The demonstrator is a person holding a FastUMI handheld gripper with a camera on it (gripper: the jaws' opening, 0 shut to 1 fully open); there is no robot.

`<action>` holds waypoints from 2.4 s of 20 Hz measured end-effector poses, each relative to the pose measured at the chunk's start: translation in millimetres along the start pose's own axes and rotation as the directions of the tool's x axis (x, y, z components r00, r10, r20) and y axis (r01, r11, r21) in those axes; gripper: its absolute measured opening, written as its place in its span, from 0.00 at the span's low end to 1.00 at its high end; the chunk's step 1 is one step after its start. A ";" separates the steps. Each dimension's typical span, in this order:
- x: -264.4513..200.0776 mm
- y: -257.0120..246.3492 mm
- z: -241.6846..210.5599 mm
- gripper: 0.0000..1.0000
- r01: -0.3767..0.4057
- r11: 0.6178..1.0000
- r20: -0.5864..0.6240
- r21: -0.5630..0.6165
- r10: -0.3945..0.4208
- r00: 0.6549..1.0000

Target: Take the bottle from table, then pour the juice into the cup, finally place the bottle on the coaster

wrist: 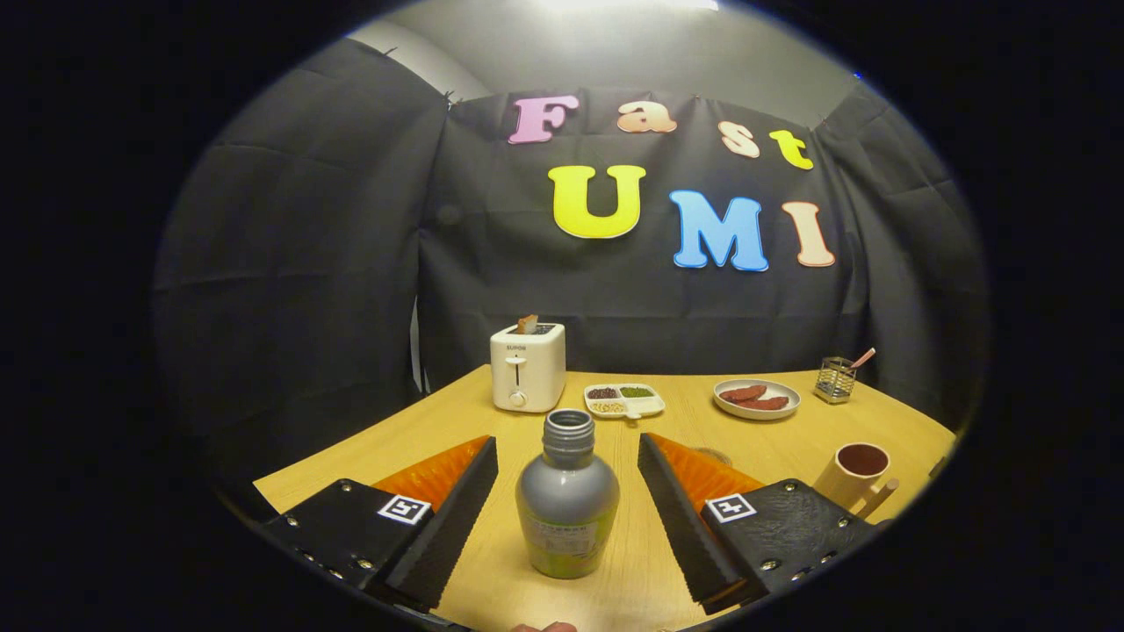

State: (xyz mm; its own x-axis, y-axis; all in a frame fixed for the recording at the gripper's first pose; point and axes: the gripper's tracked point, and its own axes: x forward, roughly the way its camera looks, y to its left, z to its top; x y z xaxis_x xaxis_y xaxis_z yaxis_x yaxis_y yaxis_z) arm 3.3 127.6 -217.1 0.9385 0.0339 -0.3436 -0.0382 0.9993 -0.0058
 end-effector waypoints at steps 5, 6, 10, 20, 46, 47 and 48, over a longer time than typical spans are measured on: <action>8.0 0.3 -35.5 0.98 0.008 1.000 -0.071 0.015 -0.007 0.997; 9.3 -0.2 -41.6 0.98 0.011 1.000 -0.085 0.017 -0.010 0.996; 10.4 -0.3 -64.8 0.98 0.021 0.999 -0.141 0.027 -0.017 0.990; 18.9 5.1 -91.6 0.97 0.025 1.000 -0.223 0.015 -0.021 0.975; 8.8 -59.9 -28.2 0.78 0.020 0.847 -0.203 0.532 0.105 0.974; 7.4 -62.5 -27.7 0.78 0.018 0.832 -0.197 0.555 0.110 0.974; 7.8 -66.7 -26.5 0.78 0.017 0.817 -0.193 0.577 0.117 0.974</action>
State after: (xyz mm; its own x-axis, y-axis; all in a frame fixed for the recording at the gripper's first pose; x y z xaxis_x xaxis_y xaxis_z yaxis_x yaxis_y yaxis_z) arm 4.1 60.7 -244.3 0.8436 0.1459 -0.5168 0.1821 0.8276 0.5310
